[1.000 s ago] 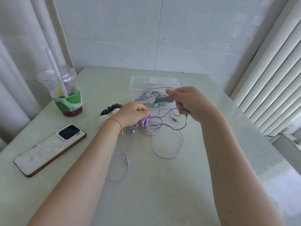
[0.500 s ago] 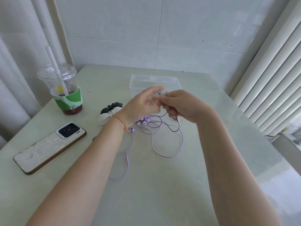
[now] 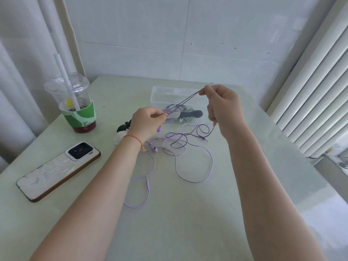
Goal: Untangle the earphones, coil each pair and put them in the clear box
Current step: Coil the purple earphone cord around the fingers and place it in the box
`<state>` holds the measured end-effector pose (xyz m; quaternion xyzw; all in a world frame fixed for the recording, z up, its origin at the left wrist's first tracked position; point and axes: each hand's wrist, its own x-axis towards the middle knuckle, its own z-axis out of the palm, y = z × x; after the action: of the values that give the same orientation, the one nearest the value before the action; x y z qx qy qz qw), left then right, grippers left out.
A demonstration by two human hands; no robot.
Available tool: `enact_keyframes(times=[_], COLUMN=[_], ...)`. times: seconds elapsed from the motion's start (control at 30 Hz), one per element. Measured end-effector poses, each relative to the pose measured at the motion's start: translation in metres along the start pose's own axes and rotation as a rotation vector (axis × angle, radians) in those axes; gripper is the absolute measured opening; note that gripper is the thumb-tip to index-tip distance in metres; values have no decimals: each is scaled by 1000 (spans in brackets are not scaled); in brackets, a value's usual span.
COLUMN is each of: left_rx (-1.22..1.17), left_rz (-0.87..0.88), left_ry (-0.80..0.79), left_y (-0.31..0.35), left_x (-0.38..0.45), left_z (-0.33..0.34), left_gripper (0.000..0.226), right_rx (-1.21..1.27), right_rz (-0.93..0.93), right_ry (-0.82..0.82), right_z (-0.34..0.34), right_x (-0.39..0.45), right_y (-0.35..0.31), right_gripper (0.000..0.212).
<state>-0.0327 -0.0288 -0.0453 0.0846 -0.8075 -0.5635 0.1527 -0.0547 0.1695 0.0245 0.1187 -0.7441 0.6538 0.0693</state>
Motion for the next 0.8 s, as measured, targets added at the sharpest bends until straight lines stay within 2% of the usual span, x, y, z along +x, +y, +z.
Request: enact_keyframes(times=[0.13, 0.27, 0.37, 0.47, 0.57, 0.63, 0.67, 0.7, 0.73, 0.8], left_rx=[-129, -102, -53, 150, 530, 809, 875, 866, 762, 361], left_rz=[26, 151, 110, 19, -64, -12, 30, 66, 86, 96], left_ry=[95, 109, 98, 48, -14, -97, -151, -214, -282, -413], left_y=[9, 16, 15, 9, 7, 11, 13, 16, 19, 25], left_x=[0, -2, -1, -2, -4, -6, -7, -10, -12, -18], left_z=[-4, -4, -5, -5, -6, -7, -7, -6, -4, 2], left_gripper=[21, 18, 17, 17, 25, 37, 41, 45, 50, 53], right_rx=[-153, -212, -204, -185, -179, -201, -217, -230, -239, -245], right_rz=[87, 186, 190, 209, 224, 214, 208, 204, 200, 186], right_ry=[-31, -139, -191, -246, -290, -302, -307, -311, -315, -334], right_z=[0, 1, 2, 1, 0, -1, -1, -1, -1, -1], right_x=[2, 4, 3, 2, 1, -1, -2, -3, -3, -4], right_y=[6, 14, 15, 14, 12, 9, 8, 8, 7, 6], right_gripper=[26, 28, 23, 22, 23, 23, 22, 22, 21, 21])
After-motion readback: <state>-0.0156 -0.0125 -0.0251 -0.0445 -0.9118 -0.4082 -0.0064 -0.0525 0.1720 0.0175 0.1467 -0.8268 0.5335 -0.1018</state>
